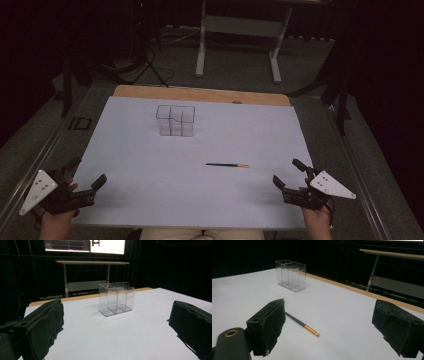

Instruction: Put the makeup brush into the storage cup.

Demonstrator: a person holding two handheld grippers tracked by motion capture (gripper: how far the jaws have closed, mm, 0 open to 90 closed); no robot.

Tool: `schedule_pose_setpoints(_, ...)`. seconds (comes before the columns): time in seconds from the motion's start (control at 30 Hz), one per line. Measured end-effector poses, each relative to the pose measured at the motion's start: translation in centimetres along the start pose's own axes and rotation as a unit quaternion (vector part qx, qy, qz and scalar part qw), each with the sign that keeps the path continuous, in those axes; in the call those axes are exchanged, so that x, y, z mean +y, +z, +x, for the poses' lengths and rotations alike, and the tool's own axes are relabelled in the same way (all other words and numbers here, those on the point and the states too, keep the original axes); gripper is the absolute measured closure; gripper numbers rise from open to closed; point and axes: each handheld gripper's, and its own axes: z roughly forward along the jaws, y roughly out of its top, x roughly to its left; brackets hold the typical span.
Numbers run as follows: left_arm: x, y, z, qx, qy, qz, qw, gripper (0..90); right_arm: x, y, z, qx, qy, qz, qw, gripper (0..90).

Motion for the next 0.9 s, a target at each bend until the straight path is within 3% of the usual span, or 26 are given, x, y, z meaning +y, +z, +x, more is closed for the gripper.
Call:
schedule_pose_setpoints(0.47,0.2,-0.3,0.1,0.005,0.001,-0.006,1.0000,0.4,-0.3,0.2,-0.2,0.019,0.019,0.017,0.9995,11.4)
schedule_pose_setpoints(0.63,0.3,-0.4,0.0,0.006,0.004,-0.007,1.0000,0.5,0.4,0.0,-0.3,0.044,0.061,0.034,0.9966,11.6)
schedule_pose_setpoints(0.9,0.4,-0.4,0.1,0.008,0.003,-0.010,0.9999,0.5,2.0,0.6,0.5,0.063,0.035,0.064,0.9954,11.5)
